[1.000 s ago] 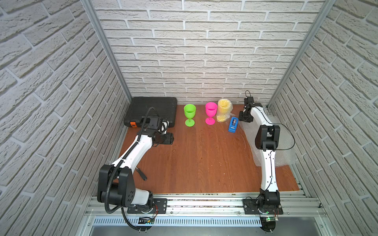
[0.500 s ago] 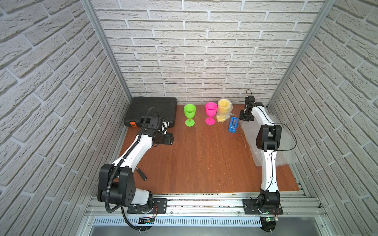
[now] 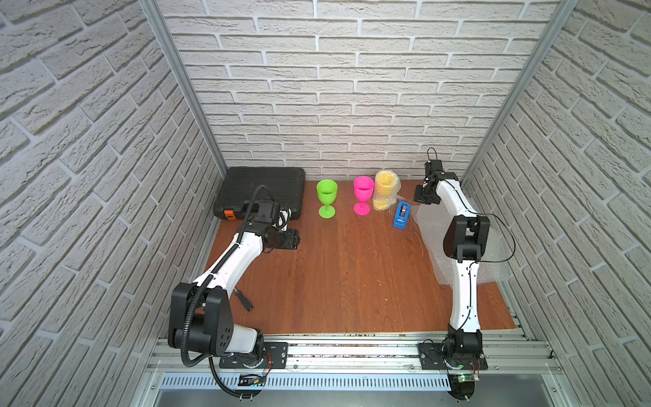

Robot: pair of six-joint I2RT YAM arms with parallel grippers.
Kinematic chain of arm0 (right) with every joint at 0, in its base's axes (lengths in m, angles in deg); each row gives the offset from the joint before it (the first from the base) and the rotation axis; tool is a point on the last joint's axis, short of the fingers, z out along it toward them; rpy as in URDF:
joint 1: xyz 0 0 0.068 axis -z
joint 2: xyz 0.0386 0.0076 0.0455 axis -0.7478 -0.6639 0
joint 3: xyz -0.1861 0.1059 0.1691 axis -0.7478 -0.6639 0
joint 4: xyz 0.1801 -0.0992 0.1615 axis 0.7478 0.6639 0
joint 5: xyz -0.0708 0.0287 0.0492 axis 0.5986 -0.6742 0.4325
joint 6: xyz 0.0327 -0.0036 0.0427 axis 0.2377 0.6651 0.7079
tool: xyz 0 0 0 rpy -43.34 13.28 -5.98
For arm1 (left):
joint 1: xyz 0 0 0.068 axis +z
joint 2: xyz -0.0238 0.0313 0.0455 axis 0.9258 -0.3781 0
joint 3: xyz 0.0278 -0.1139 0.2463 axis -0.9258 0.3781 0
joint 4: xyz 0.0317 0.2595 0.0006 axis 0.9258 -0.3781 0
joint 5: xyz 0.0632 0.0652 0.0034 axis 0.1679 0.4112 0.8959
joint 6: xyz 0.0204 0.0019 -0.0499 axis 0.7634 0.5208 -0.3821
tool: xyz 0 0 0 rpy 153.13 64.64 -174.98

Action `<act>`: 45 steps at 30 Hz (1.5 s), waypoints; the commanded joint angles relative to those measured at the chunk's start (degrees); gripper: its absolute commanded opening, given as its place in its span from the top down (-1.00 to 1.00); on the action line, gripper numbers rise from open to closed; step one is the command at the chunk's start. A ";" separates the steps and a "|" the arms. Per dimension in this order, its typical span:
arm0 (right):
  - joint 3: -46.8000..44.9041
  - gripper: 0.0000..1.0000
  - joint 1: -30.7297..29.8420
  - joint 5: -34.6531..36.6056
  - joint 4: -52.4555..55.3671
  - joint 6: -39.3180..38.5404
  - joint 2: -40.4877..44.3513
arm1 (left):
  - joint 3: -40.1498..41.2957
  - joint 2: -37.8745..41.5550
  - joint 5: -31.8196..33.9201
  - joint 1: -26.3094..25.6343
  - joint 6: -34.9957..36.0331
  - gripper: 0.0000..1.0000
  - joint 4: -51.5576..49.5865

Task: Wrap wine glasses in bubble wrap
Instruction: Pick up the bubble wrap from the bubble wrap.

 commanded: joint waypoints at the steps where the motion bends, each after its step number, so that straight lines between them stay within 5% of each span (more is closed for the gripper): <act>1: -1.12 0.96 0.35 -0.47 0.31 -0.15 2.54 | -1.15 0.77 -0.24 -0.40 0.26 -0.37 -0.21; 9: -4.51 0.96 0.46 1.18 2.70 -0.09 10.01 | -1.01 1.48 0.38 -0.74 0.47 -0.37 -0.11; 21: -35.90 0.96 -1.17 -10.92 -2.06 2.23 46.00 | 0.24 4.34 1.48 -2.89 0.53 -0.36 1.49; 28: -50.79 0.96 -12.12 -20.63 -6.20 2.06 61.00 | 0.51 6.17 3.33 -4.02 -0.03 -0.36 2.31; 36: -53.99 0.96 -38.16 -22.25 -16.43 -1.73 52.19 | -0.30 11.44 6.37 -3.83 -4.57 -0.35 0.19; 45: -31.34 0.96 -59.51 -27.34 -4.51 -17.48 22.11 | 4.08 19.06 10.85 -2.49 -9.69 -0.37 -0.64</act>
